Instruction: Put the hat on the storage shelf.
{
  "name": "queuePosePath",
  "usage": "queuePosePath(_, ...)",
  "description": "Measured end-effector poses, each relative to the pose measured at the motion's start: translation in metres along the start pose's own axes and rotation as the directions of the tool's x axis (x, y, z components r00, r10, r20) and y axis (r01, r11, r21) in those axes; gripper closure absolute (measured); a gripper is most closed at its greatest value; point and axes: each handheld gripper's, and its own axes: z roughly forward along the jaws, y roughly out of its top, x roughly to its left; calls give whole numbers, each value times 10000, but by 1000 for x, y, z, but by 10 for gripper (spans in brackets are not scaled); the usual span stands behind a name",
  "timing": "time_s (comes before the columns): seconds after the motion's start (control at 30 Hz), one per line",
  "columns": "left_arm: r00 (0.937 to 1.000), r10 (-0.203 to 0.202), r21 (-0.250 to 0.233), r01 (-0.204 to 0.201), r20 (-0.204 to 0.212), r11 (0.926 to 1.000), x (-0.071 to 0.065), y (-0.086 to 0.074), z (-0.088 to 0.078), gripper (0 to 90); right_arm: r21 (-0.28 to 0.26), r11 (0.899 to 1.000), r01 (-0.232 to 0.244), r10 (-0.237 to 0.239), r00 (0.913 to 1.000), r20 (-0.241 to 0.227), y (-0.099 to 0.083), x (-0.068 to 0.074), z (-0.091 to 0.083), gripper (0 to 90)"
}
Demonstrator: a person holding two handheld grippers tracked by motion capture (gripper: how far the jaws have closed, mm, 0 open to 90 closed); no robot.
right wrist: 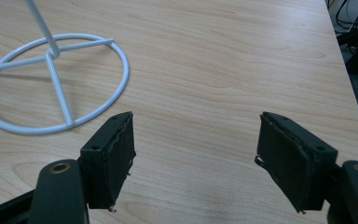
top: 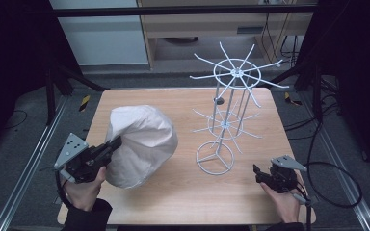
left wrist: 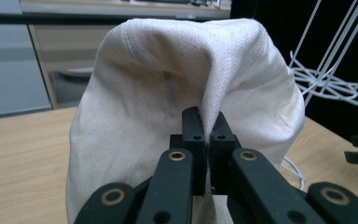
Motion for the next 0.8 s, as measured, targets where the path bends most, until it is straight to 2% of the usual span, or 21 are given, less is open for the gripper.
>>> queuePosePath(0.03,10000,0,0,0,0,10000,0,0,0,885,0,10000,0,0,10000,0,0,0,0,275)
queuePosePath(0.1,10000,-30,-421,30,0,9991,0,3,-7,885,-57,10000,-22,21,10000,-32,0,0,-1,272)
queuePosePath(0.3,10000,-88,-877,90,27,9961,0,7,-15,885,-96,9999,116,-116,9999,-1,0,1,0,268)
queuePosePath(0.7,9998,110,-1553,-84,158,9878,-5,15,-26,885,-194,9997,141,-141,9999,17,0,2,-1,268)
queuePosePath(0.8,9996,154,-1799,-109,237,9836,-7,19,-28,885,-258,9995,158,-157,9999,41,1,2,-1,268)
